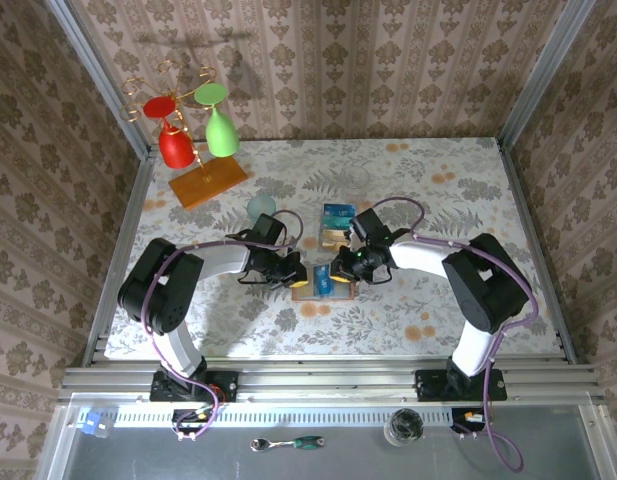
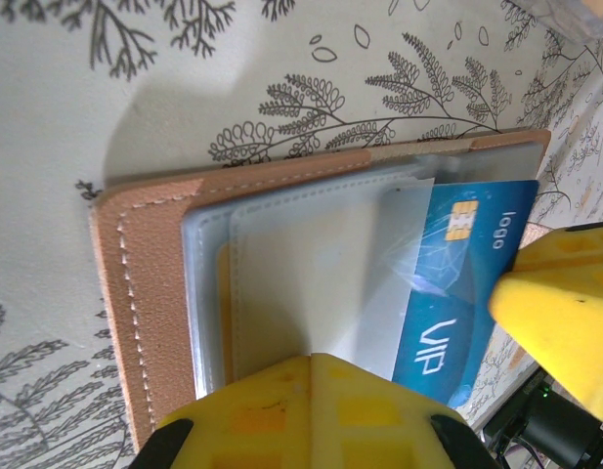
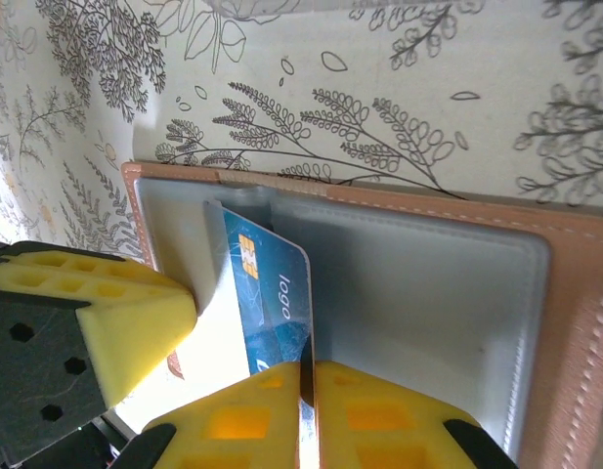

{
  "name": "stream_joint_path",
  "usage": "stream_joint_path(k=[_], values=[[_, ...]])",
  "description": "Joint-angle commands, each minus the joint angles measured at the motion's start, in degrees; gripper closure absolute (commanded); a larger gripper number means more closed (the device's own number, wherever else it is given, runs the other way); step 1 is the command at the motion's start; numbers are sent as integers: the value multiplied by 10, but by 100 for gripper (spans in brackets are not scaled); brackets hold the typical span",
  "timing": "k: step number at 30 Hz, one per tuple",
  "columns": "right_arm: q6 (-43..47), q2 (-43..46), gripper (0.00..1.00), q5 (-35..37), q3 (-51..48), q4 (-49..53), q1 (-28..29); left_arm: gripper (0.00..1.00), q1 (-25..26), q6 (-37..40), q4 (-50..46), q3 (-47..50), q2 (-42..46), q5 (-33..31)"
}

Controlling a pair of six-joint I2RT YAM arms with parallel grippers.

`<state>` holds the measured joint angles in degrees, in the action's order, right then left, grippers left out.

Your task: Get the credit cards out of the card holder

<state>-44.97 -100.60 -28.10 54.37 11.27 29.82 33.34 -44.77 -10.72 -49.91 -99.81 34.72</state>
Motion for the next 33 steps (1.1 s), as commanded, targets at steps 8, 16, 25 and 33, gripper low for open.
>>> stream_joint_path(k=[8, 16, 25, 33], values=[[24, 61, 92, 19, -16, 47, -14, 98, -1, -7, 1, -18, -4, 6], [47, 80, 94, 24, -3, 62, -15, 97, -1, -15, 16, -21, 5, 12], [210, 81, 100, 54, 57, 147, -14, 96, -9, -17, 25, -7, 39, 9], [475, 79, 100, 118, 136, 259, -13, 95, -29, -17, 43, 17, 71, 1]])
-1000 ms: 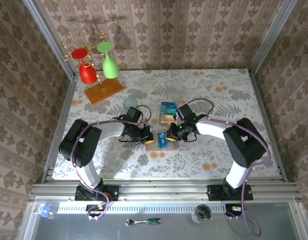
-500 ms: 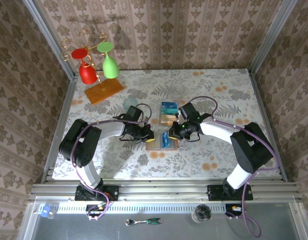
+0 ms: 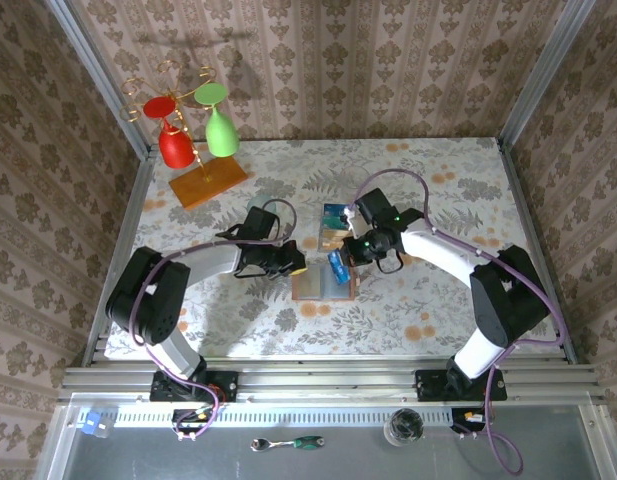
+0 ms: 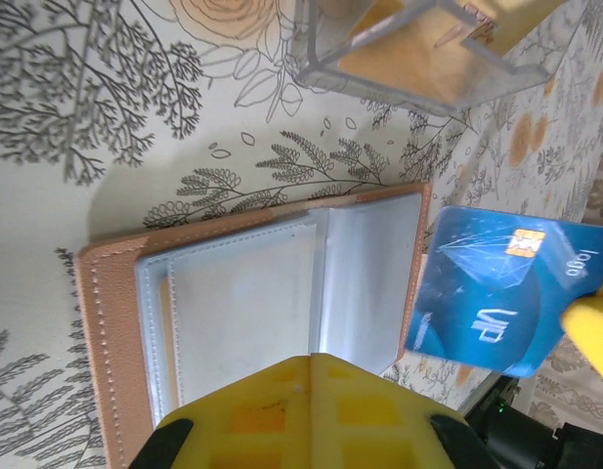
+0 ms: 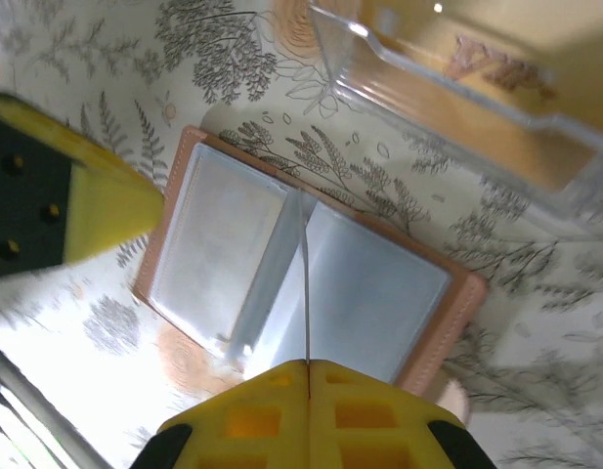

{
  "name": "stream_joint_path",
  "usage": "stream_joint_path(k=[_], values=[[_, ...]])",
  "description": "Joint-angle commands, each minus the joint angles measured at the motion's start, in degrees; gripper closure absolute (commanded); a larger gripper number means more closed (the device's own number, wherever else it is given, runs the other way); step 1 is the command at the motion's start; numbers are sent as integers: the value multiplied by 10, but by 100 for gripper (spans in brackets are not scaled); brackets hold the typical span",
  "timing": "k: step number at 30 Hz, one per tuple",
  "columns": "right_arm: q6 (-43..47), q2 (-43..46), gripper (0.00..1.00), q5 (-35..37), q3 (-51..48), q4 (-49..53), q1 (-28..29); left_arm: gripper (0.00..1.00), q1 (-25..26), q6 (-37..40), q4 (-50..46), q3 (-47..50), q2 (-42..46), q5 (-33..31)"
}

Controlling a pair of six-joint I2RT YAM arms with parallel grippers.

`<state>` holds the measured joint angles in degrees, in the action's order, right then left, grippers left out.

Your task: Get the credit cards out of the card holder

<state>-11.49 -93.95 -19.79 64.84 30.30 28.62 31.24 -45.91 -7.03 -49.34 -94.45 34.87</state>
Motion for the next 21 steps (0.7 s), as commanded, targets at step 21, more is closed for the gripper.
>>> stream_joint_path(k=[21], values=[[580, -137, 100, 146, 355, 291, -14, 93, -41, 18, -34, 20, 53, -9]])
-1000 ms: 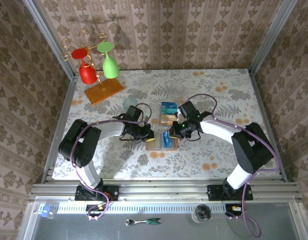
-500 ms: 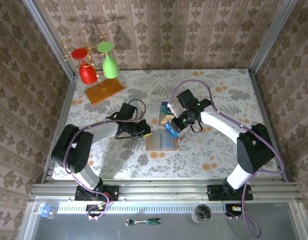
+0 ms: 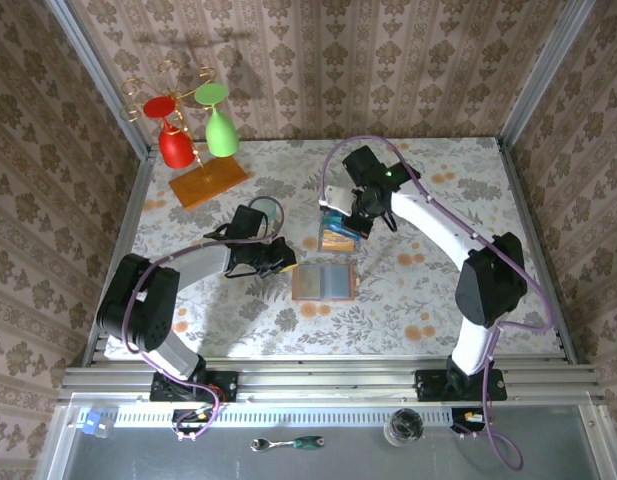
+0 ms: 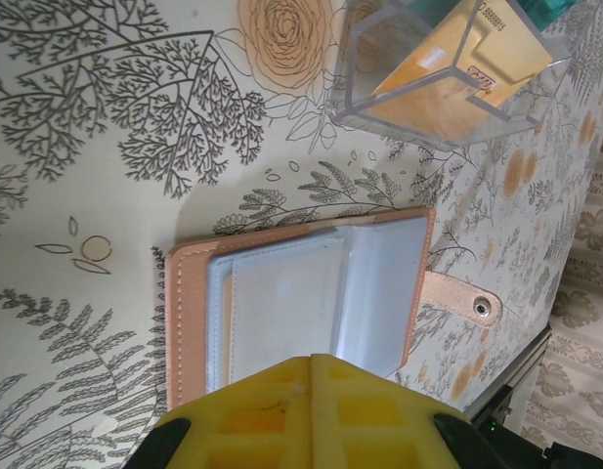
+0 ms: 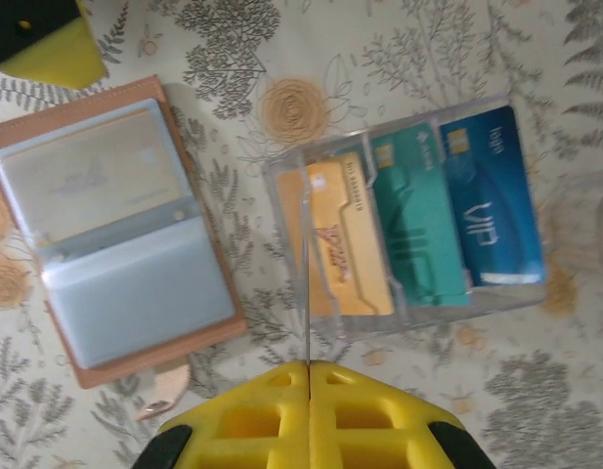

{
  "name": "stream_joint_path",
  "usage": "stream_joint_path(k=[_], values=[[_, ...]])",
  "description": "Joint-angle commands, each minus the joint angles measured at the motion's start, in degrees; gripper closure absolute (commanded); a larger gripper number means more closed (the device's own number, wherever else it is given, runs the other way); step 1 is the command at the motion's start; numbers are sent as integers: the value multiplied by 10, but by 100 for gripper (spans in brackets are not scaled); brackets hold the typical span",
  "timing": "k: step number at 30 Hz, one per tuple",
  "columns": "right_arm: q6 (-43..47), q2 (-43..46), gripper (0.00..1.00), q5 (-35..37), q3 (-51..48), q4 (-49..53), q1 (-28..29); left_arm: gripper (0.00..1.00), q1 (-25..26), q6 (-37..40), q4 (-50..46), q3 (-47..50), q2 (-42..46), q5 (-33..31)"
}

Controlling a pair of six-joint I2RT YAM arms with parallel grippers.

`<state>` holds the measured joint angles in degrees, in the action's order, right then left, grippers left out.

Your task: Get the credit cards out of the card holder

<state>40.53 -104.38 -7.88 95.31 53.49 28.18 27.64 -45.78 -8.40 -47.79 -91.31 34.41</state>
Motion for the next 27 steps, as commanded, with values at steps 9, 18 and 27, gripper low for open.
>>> stream_joint_path(k=[9, 18, 27], values=[[87, -152, 100, 28, 223, 111, -32, 92, -12, 20, -32, 13, 28, -9], [107, -218, 100, 21, 290, 111, -43, 92, -12, 19, -38, 20, 29, -9], [112, -245, 100, 21, 298, 98, -49, 92, -31, 15, -37, 36, 42, -16]])
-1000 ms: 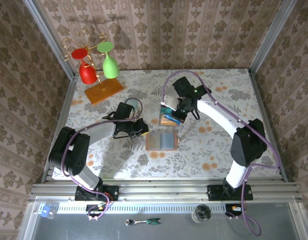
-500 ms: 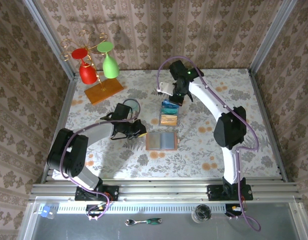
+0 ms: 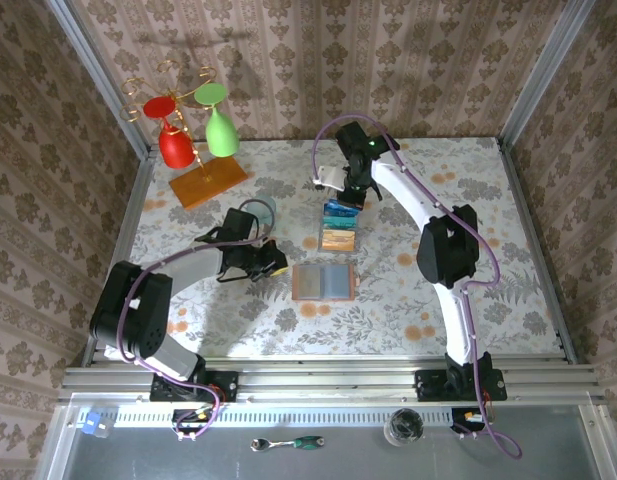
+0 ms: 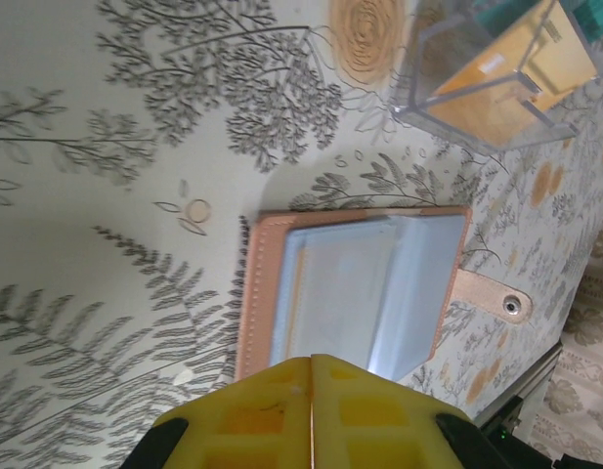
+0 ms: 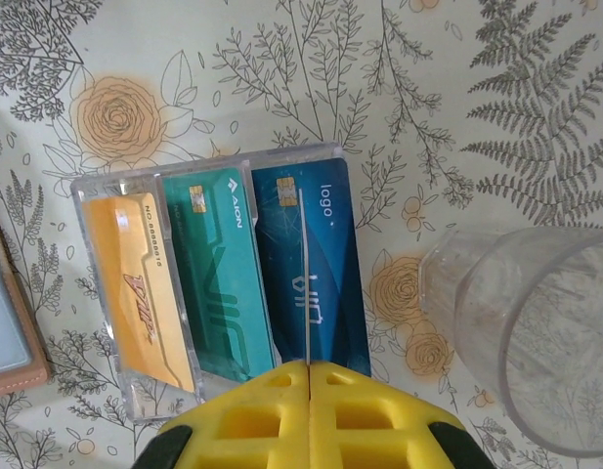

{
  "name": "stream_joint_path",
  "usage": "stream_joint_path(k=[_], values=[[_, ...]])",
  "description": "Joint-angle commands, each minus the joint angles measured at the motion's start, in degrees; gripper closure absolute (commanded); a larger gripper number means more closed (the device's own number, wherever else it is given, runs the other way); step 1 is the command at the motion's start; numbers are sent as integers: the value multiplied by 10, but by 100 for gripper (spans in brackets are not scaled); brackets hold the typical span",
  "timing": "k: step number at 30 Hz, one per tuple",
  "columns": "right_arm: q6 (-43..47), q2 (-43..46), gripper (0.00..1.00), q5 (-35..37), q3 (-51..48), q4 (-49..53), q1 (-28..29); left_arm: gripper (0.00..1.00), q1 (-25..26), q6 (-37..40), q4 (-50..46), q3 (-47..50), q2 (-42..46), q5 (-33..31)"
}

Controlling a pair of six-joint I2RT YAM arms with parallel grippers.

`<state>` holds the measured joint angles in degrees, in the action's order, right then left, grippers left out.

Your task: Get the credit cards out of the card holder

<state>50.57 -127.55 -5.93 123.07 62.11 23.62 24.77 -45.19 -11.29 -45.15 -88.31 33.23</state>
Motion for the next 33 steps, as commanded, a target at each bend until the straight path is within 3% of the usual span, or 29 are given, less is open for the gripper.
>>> stream_joint_path(k=[1, 2, 7, 13, 20, 29, 33], values=[[11, -15, 100, 0, 21, 10, -3, 92, -2, 7, -5, 10, 12, -3], [10, -15, 100, -2, 21, 8, -2, 91, -2, 6, -3, 11, 11, -3], [-1, -10, 81, 5, 19, -7, -2, 91, -3, 9, -2, 12, 11, 0], [-20, 26, 80, 15, -20, -48, -2, 91, -3, 6, 8, 17, 9, 3], [-91, 102, 78, -13, -133, -142, 0, 91, -1, 6, 19, 16, 3, 7], [-252, 199, 75, -66, -290, -255, 11, 91, 10, -2, 40, 17, -15, 7], [-367, 233, 77, -75, -349, -304, 17, 92, 28, -6, 54, 18, -28, 7]])
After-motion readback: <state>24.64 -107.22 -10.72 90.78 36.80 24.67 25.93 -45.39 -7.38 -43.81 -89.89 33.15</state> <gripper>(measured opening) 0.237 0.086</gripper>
